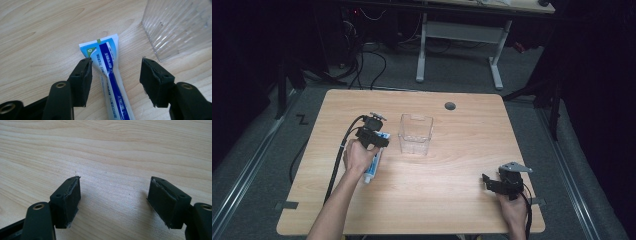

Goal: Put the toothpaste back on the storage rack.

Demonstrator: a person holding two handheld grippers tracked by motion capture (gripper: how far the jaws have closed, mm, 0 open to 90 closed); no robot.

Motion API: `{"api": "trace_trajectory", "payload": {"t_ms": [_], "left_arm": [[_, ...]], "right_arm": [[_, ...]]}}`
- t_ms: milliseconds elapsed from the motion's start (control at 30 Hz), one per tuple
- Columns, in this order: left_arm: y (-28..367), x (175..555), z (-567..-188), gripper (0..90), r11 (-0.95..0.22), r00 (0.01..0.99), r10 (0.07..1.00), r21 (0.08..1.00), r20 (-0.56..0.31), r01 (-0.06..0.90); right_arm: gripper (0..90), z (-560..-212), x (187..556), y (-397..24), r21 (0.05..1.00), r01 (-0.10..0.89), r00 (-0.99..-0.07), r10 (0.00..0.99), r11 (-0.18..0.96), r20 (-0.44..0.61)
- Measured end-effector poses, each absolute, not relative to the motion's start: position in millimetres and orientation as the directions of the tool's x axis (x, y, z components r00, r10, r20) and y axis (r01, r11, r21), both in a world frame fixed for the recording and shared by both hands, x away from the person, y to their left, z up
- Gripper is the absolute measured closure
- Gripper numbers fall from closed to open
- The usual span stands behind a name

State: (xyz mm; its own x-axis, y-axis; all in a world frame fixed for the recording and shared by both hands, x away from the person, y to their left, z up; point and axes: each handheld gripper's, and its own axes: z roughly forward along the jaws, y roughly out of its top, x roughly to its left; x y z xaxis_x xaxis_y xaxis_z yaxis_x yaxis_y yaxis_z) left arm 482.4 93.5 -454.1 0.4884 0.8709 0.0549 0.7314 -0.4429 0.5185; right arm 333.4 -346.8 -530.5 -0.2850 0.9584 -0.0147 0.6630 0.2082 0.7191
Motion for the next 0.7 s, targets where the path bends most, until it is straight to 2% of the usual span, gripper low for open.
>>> {"api": "trace_trajectory", "payload": {"t_ms": [700], "left_arm": [[95, 497, -491, 46.0, -0.392, 0.425, 0.905, 0.451, 0.030, 0.802]], "right_arm": [[26.0, -531, 333, -347, 0.719, 0.663, -0.285, 0.958, 0.208, -0.014]]}}
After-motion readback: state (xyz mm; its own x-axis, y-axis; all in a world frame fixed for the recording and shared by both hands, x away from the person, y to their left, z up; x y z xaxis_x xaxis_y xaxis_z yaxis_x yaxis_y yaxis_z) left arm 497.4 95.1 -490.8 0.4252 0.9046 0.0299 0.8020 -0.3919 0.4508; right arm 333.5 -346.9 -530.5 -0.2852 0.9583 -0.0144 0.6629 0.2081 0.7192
